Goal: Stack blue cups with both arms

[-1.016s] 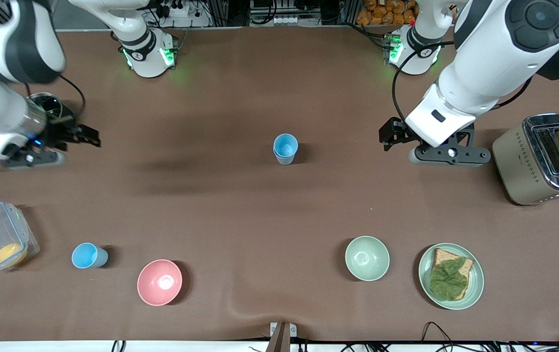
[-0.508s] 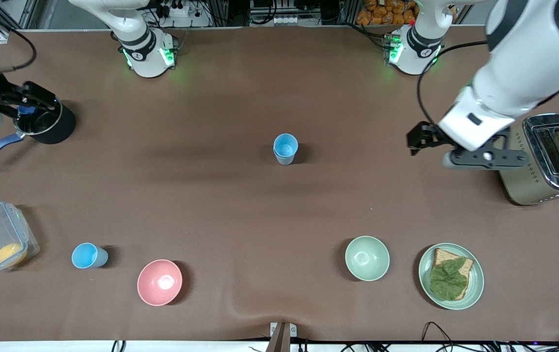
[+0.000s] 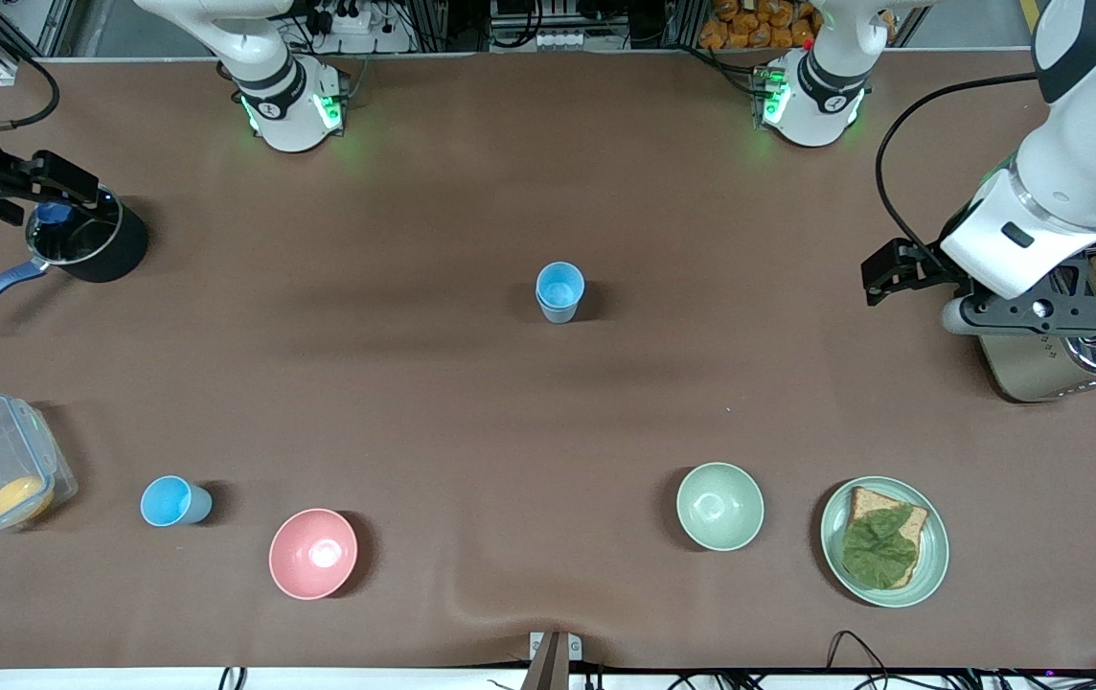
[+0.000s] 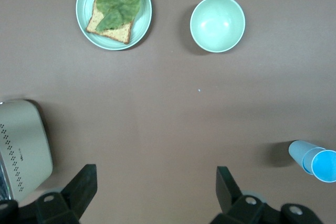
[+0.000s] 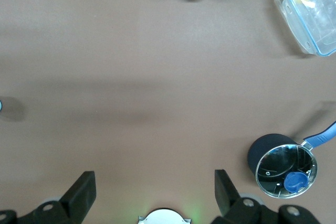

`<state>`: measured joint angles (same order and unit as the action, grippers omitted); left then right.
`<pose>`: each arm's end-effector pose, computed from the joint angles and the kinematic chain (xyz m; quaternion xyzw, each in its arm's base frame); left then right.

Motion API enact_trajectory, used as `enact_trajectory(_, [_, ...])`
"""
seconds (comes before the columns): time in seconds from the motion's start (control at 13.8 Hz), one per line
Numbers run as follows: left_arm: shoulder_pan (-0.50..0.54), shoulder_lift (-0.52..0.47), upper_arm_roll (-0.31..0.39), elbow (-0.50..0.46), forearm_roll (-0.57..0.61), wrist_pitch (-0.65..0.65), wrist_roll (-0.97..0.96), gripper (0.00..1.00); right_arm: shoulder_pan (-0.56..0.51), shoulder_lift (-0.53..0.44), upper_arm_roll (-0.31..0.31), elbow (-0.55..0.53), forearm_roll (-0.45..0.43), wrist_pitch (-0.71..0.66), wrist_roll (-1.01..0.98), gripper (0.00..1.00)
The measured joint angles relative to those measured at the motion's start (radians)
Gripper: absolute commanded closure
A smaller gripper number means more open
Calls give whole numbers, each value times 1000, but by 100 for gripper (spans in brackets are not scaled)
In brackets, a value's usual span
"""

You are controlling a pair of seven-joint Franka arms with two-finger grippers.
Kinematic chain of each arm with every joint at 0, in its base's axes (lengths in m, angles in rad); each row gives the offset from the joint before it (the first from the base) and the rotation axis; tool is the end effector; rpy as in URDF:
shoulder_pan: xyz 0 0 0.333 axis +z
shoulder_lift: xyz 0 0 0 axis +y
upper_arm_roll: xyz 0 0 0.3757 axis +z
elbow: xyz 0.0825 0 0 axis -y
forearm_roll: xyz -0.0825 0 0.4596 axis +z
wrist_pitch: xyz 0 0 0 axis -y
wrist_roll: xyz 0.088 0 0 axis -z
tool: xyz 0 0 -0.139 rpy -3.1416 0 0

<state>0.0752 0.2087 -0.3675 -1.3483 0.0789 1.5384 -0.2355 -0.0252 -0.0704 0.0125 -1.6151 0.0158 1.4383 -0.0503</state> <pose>0.6797 -0.1636 0.6399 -0.9997 0.0237 0.0019 0.0028 0.5859 -0.0048 0.6605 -0.9984 -0.0194 0.0529 0.0091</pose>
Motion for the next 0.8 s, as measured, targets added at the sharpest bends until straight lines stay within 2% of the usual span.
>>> enact_trajectory(0.29, [42, -5, 1, -1, 1, -1, 7, 0, 0, 0, 0, 0, -1, 0, 0, 0])
enact_trajectory(0.8, [22, -51, 98, -56, 2, 22, 128, 0, 0, 0, 0, 0, -1, 0, 0, 0])
